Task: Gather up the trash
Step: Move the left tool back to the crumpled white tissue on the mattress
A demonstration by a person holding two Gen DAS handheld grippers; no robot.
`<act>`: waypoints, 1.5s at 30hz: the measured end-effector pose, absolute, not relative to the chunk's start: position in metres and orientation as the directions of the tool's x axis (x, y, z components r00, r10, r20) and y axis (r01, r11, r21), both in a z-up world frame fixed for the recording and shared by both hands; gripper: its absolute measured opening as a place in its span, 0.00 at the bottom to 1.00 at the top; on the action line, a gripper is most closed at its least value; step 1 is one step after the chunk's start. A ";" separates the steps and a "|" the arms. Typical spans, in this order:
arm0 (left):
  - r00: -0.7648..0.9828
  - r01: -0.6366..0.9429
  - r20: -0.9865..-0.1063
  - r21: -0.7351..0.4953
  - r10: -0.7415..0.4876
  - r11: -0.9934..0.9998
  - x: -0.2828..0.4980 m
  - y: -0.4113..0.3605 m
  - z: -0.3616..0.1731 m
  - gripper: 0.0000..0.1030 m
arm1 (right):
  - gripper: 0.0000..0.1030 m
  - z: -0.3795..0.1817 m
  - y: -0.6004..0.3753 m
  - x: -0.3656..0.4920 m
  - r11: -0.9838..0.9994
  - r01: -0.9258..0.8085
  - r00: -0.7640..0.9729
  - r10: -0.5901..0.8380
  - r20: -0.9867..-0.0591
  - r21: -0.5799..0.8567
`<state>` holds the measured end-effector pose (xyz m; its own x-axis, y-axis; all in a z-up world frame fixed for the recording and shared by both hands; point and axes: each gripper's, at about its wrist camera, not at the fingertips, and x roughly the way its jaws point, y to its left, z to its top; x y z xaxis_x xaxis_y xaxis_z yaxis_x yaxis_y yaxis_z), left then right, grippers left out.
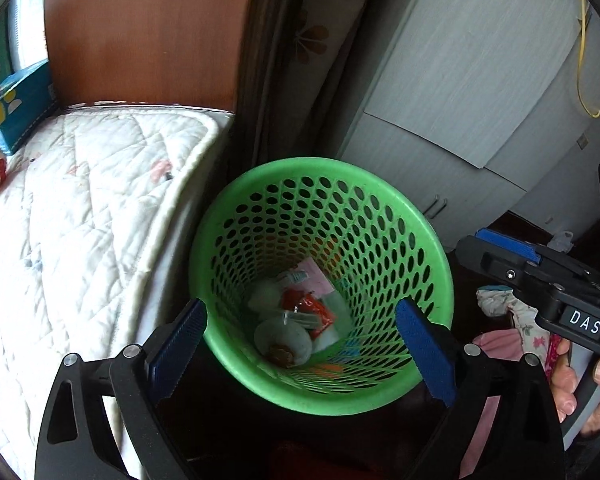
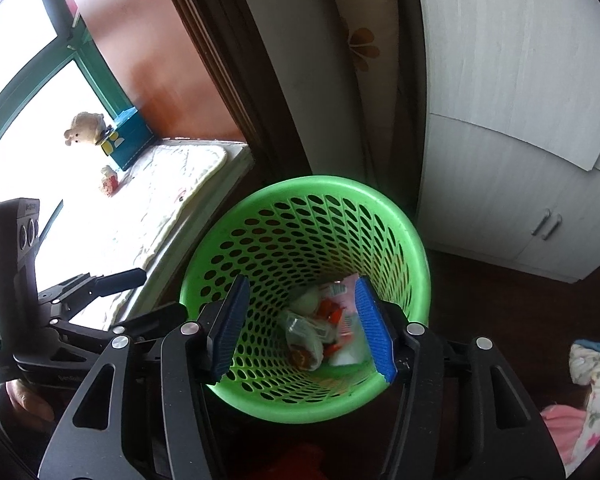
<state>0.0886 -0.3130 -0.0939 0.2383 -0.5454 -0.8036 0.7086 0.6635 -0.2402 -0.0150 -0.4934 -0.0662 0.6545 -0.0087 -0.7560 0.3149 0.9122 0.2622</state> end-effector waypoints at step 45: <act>0.524 0.300 -0.808 -0.123 -0.271 0.946 0.349 -0.118 -0.100 0.89 | 0.60 -0.080 -0.323 0.143 0.966 -0.034 0.565 0.231 -0.792 0.257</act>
<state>0.3486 -0.1181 -0.1005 0.5239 -0.2708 -0.8076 0.2997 0.9461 -0.1228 0.1431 -0.3227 -0.0803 0.5649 0.2309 -0.7922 -0.0340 0.9657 0.2573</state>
